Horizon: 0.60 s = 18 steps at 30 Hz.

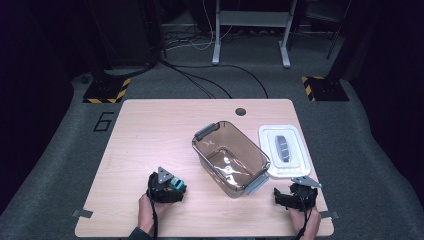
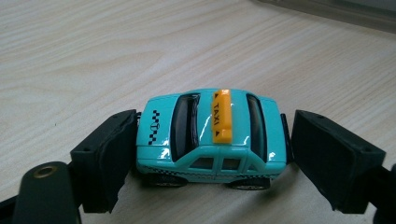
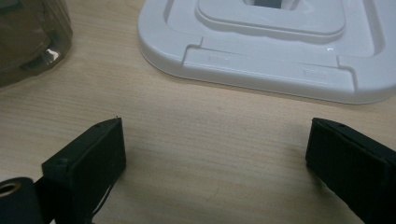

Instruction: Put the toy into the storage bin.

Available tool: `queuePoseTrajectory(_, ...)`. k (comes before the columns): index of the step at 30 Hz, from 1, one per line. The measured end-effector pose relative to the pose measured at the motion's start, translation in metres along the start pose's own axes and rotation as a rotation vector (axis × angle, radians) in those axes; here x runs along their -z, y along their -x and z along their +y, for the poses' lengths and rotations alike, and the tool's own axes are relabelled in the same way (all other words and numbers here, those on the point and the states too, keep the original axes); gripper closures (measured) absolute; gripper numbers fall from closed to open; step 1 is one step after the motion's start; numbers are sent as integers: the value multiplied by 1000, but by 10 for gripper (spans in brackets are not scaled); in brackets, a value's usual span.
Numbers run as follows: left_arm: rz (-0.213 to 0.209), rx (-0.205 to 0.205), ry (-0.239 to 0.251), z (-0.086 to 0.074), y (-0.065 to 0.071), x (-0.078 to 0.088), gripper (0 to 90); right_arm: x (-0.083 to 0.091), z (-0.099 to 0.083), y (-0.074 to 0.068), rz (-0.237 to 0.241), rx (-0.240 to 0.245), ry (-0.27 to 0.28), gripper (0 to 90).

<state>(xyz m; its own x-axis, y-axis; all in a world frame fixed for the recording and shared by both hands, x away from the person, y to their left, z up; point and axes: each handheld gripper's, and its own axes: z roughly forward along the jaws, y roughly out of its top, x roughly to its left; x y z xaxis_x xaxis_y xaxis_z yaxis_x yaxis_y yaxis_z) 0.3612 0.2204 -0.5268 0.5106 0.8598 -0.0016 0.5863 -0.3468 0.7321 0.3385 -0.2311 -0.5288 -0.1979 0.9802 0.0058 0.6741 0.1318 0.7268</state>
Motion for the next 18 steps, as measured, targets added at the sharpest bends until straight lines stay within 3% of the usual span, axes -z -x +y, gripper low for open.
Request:
queuePoseTrajectory(2, -3, 5, 3, 0, 1, 1, 234, 0, 0, 0, -1, 0, 0, 42)
queuePoseTrajectory(6, -6, -16, -8, 1, -1, 1, 240, 0, 0, 0, -1, 0, 1, 44)
queuePoseTrajectory(18, -47, -17, -2, 1, -5, 3, 246, 0, 0, 0, -3, -2, 0, 43)
